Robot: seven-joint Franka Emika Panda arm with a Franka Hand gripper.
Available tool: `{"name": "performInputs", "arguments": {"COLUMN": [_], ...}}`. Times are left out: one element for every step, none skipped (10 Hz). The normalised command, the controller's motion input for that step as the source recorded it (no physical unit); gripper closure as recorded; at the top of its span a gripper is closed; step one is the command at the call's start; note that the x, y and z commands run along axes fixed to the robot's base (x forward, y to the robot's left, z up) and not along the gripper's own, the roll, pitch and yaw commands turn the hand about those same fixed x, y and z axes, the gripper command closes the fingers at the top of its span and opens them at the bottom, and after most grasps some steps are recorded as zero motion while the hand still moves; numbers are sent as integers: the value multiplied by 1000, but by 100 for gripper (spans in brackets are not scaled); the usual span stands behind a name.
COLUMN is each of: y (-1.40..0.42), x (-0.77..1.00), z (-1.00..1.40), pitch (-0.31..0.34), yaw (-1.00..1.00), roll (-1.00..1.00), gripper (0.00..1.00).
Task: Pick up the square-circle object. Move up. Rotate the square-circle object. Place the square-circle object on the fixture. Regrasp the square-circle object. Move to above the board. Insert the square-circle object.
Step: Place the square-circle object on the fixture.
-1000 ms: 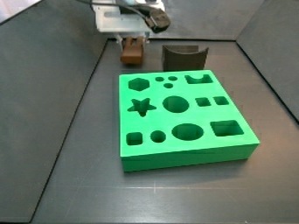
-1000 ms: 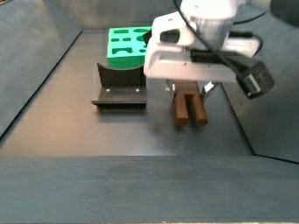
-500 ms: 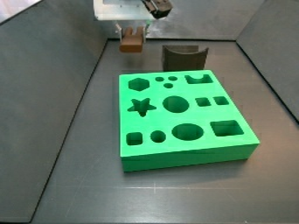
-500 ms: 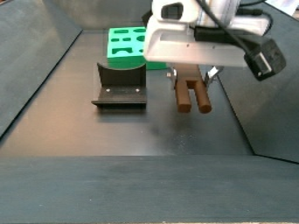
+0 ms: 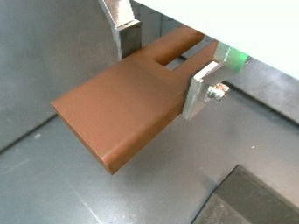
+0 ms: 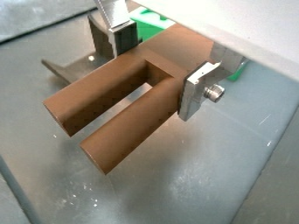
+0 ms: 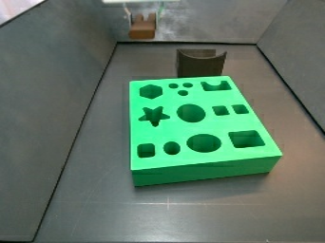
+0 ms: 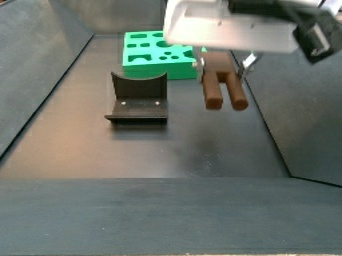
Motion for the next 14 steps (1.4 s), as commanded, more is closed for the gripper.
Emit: {"name": "performInputs", "arguments": {"y": [9,7,9,9,5,5,5,-760,-753,-706,-610,-557,-494,-458], "x": [-28,-30,-26,-20,-13,-7,3,1000,1000,1000,1000,1000,1000,1000], "z": [1000,983,840,696,551,406,214,26,-1,-4,-5,-10,-14,-13], "pitch": [61,68,73,80,88,100,111,-11,-16,-8,8,18,32,38], "yaw": [-8,3,8,14,21,27,33,-31,-32,-12,7,12,21,28], "roll": [66,81,91,97,99,102,104,171,154,151,144,128,129,133], "gripper": [100,100,100,100,100,100,100,100,100,100,100,100,100,100]}}
